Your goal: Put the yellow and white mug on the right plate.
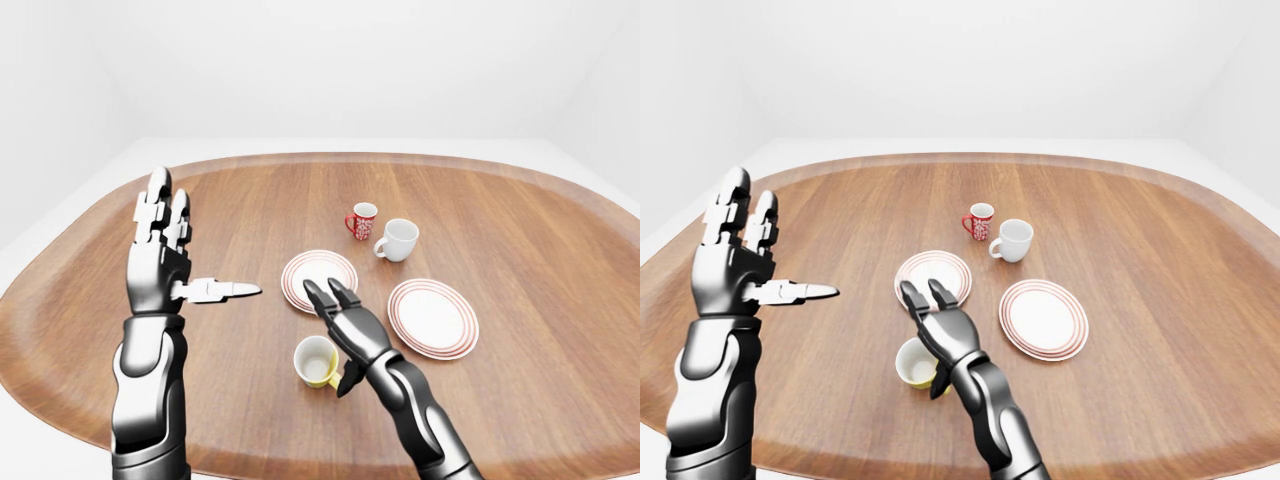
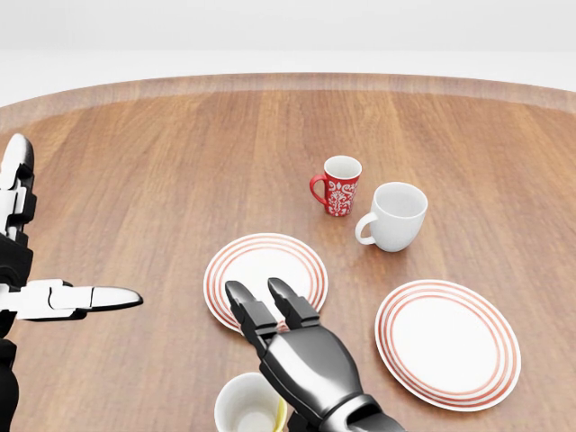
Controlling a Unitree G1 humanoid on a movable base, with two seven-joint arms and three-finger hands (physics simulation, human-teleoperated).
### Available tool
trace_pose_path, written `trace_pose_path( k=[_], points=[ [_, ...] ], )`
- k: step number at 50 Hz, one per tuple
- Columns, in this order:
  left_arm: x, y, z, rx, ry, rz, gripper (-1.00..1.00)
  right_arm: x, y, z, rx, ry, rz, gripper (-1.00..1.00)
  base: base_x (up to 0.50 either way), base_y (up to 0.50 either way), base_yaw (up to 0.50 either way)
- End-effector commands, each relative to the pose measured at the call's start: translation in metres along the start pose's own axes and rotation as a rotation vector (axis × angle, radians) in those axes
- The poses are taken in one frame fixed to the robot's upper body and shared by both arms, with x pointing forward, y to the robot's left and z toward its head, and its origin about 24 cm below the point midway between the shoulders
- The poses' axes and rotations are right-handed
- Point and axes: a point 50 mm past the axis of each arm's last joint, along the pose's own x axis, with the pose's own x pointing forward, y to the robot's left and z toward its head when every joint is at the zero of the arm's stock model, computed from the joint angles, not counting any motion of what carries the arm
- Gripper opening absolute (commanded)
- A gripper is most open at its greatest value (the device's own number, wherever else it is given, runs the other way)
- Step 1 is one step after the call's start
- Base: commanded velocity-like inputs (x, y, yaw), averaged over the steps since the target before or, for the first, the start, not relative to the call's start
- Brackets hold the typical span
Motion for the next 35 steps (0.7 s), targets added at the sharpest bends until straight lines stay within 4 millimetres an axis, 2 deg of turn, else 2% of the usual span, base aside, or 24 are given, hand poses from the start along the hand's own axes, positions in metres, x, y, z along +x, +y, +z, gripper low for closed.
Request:
trace_pose_path(
  k=[1, 15, 25, 35],
  points=[
    [0.000, -0.001, -0.001, -0.002, 0.003, -0.006, 0.98, 0.005, 0.013, -0.009, -0.018, 0.038, 0.016, 1.00, 0.00, 0.00, 0.00],
    [0.000, -0.002, 0.005, 0.001, -0.023, -0.012, 0.98, 0.014, 0.022, -0.017, -0.021, 0.069, 0.032, 1.00, 0.00, 0.00, 0.00],
    [-0.002, -0.004, 0.008, 0.002, -0.032, -0.020, 0.98, 0.027, 0.025, -0.026, -0.025, 0.096, 0.035, 1.00, 0.00, 0.00, 0.00],
    [-0.001, -0.005, 0.010, 0.000, -0.042, -0.025, 0.98, 0.035, 0.030, -0.026, -0.035, 0.102, 0.045, 1.00, 0.00, 0.00, 0.00]
  ],
)
